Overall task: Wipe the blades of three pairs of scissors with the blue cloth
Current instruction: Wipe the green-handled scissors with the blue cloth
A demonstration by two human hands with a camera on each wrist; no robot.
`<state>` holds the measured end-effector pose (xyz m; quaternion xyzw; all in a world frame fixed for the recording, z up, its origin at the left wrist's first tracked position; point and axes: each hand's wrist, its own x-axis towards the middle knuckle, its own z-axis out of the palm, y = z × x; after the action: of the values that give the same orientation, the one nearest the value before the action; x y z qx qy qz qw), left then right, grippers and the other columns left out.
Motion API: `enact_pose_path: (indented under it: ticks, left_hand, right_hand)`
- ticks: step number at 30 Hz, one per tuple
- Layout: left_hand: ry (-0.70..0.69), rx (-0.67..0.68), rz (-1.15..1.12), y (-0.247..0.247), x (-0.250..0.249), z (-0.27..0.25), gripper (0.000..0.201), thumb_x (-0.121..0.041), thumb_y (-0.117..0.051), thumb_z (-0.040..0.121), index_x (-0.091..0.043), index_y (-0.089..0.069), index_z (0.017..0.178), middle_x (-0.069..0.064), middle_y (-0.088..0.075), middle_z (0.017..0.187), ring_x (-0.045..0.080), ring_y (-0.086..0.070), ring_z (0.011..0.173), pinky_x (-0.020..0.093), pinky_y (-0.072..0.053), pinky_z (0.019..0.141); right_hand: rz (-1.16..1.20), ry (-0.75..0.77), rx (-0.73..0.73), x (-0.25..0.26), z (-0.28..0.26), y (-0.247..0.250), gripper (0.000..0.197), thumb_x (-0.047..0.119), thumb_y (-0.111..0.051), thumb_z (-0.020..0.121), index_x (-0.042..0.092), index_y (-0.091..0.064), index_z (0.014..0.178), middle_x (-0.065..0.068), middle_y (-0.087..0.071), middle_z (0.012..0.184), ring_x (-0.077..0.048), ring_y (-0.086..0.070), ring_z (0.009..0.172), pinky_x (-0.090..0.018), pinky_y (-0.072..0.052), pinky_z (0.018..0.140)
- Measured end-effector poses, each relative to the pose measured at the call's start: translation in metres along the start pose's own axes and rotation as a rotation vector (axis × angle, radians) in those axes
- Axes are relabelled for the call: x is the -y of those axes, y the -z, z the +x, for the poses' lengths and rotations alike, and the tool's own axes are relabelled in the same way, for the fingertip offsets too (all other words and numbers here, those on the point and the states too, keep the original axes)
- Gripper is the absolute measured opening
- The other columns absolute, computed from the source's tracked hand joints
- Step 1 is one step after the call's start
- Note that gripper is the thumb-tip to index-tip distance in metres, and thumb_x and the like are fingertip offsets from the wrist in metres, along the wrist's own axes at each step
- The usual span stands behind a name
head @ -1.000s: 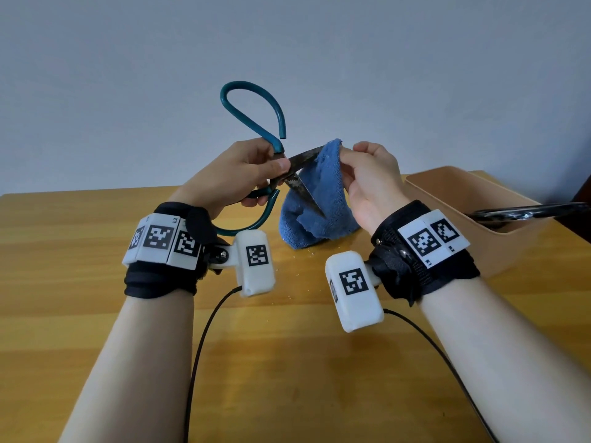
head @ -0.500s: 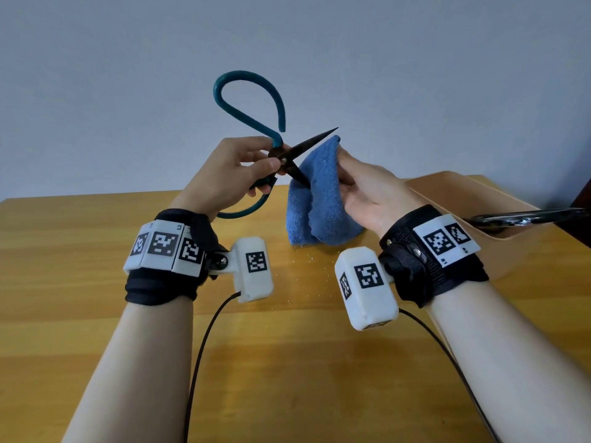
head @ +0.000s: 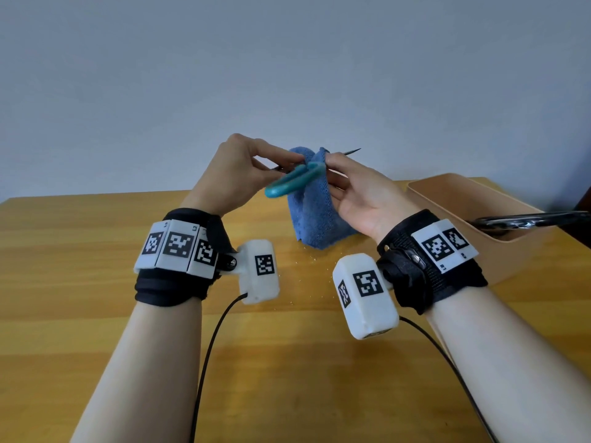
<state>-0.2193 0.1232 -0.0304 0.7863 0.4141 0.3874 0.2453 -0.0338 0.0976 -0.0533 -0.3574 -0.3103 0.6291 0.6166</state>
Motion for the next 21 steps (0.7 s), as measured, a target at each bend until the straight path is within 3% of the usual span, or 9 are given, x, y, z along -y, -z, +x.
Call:
enact_pose_path:
  ticks: [2,5,7,9,12,14,18,21]
  left_hand:
    - [0.007,-0.037,0.026,-0.001,0.001,0.002,0.037,0.004,-0.076,0.079,-0.022,-0.076,0.106,-0.005,-0.07,0.107,0.01,-0.071,0.074,0.015,-0.052,0.068]
    - [0.034,-0.143,0.027,-0.002,0.001,0.003,0.04,-0.001,-0.083,0.074,-0.018,-0.056,0.098,0.006,-0.062,0.115,0.026,-0.071,0.071,0.034,-0.055,0.069]
    - [0.053,-0.204,0.03,-0.002,0.001,0.004,0.049,-0.006,-0.087,0.07,-0.019,-0.044,0.09,0.016,-0.058,0.115,0.033,-0.069,0.073,0.038,-0.055,0.065]
    - [0.066,-0.244,0.052,-0.003,0.003,0.005,0.053,-0.012,-0.09,0.066,-0.021,-0.04,0.082,0.021,-0.058,0.105,0.037,-0.065,0.077,0.037,-0.055,0.061]
    - [0.06,-0.287,0.121,-0.006,0.005,0.007,0.04,-0.018,-0.09,0.067,-0.015,-0.051,0.076,0.002,-0.05,0.071,0.015,-0.045,0.061,0.016,-0.036,0.052]
    - [0.061,-0.323,0.156,-0.009,0.005,0.008,0.035,-0.022,-0.09,0.068,-0.014,-0.056,0.068,-0.005,-0.047,0.062,0.009,-0.039,0.056,0.017,-0.03,0.05]
    - [0.169,-0.378,0.244,-0.011,0.007,0.009,0.037,-0.039,-0.087,0.07,-0.015,-0.062,0.057,-0.003,-0.057,0.053,0.015,-0.048,0.051,0.026,-0.039,0.054]
    - [0.252,-0.329,0.244,-0.013,0.007,0.008,0.032,-0.045,-0.075,0.08,-0.018,-0.075,0.063,-0.001,-0.069,0.055,0.016,-0.065,0.063,0.033,-0.057,0.069]
  right_hand:
    - [0.015,0.027,-0.035,-0.002,0.0,0.0,0.01,0.003,-0.063,0.091,0.005,-0.067,0.082,-0.01,-0.071,0.076,-0.018,-0.07,0.068,-0.026,-0.059,0.072]
    - [-0.031,0.063,-0.086,-0.002,0.001,0.0,0.012,0.003,-0.06,0.091,0.005,-0.065,0.081,-0.008,-0.07,0.07,-0.016,-0.068,0.061,-0.027,-0.058,0.064]
    - [-0.033,0.099,-0.093,-0.001,0.001,0.0,0.009,0.002,-0.06,0.091,0.004,-0.064,0.083,-0.008,-0.07,0.071,-0.018,-0.068,0.064,-0.03,-0.06,0.069]
    - [-0.008,0.143,-0.095,-0.001,0.002,0.0,0.004,-0.001,-0.059,0.09,0.001,-0.063,0.089,-0.009,-0.07,0.072,-0.019,-0.068,0.066,-0.032,-0.061,0.074]
    - [0.046,0.19,-0.086,-0.003,0.002,-0.002,0.005,-0.005,-0.058,0.091,-0.002,-0.061,0.09,-0.008,-0.07,0.069,-0.015,-0.069,0.061,-0.029,-0.061,0.07]
    - [0.067,0.201,-0.082,-0.004,0.002,-0.002,0.007,-0.006,-0.058,0.091,-0.002,-0.062,0.088,-0.008,-0.07,0.07,-0.014,-0.07,0.062,-0.029,-0.061,0.074]
    - [0.069,0.204,-0.073,-0.003,0.001,-0.002,0.01,-0.006,-0.06,0.091,-0.001,-0.063,0.083,-0.011,-0.071,0.075,-0.019,-0.071,0.07,-0.033,-0.061,0.08]
    - [0.063,0.221,-0.055,-0.003,0.0,-0.002,0.008,-0.007,-0.06,0.091,-0.001,-0.062,0.086,-0.014,-0.07,0.081,-0.025,-0.07,0.082,-0.034,-0.061,0.083]
